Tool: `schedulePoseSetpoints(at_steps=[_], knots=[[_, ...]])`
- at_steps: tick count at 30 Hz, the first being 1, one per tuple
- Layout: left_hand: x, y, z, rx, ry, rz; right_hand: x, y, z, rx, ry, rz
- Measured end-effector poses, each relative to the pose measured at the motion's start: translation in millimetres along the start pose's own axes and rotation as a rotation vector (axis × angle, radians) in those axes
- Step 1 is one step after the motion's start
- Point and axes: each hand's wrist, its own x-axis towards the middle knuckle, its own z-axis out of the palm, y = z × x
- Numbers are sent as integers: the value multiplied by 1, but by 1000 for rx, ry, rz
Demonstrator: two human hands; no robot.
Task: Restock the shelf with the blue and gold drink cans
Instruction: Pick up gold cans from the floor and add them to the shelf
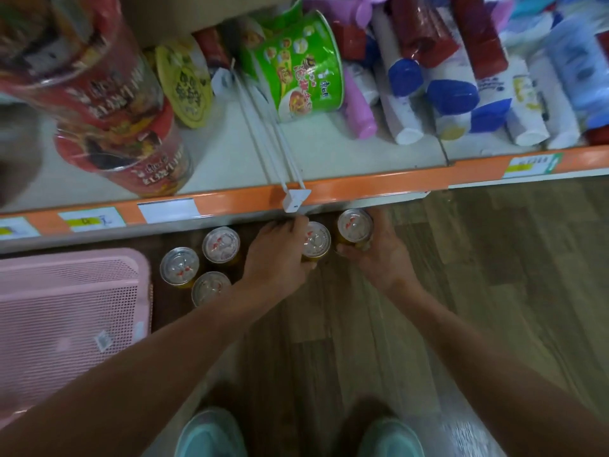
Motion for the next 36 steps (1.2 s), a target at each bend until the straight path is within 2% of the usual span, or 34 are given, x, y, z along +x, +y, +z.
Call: schedulePoseSetpoints(at_steps=[6, 11, 15, 19, 24, 27, 30, 33, 36], knots=[[-26, 8, 2, -174, 39, 88, -26, 5, -15, 110, -31, 49], [-45, 22, -19, -623, -20, 2, -41, -6, -50, 353, -147, 3], [-48, 28, -37, -1039, -102, -134, -46, -17, -61, 514, -167, -19], [-52, 26, -43, -1289, -109, -190, -51, -26, -55, 717, -206, 27], [-58, 19, -48, -1462, -126, -266, -58, -39, -46, 793, -228, 97], [-62, 20, -53, -1441, -120, -260, -63, -47, -39, 800, -230, 151], [-64, 23, -59, -1498, -114, -334, -67, -54, -37, 844, -239, 241], [-64, 21, -59, -1576, -183, -345, -69, -55, -38, 844, -316, 272], [-63, 21, -59, -1549, -168, -354, -66, -53, -34, 809, -368, 267]])
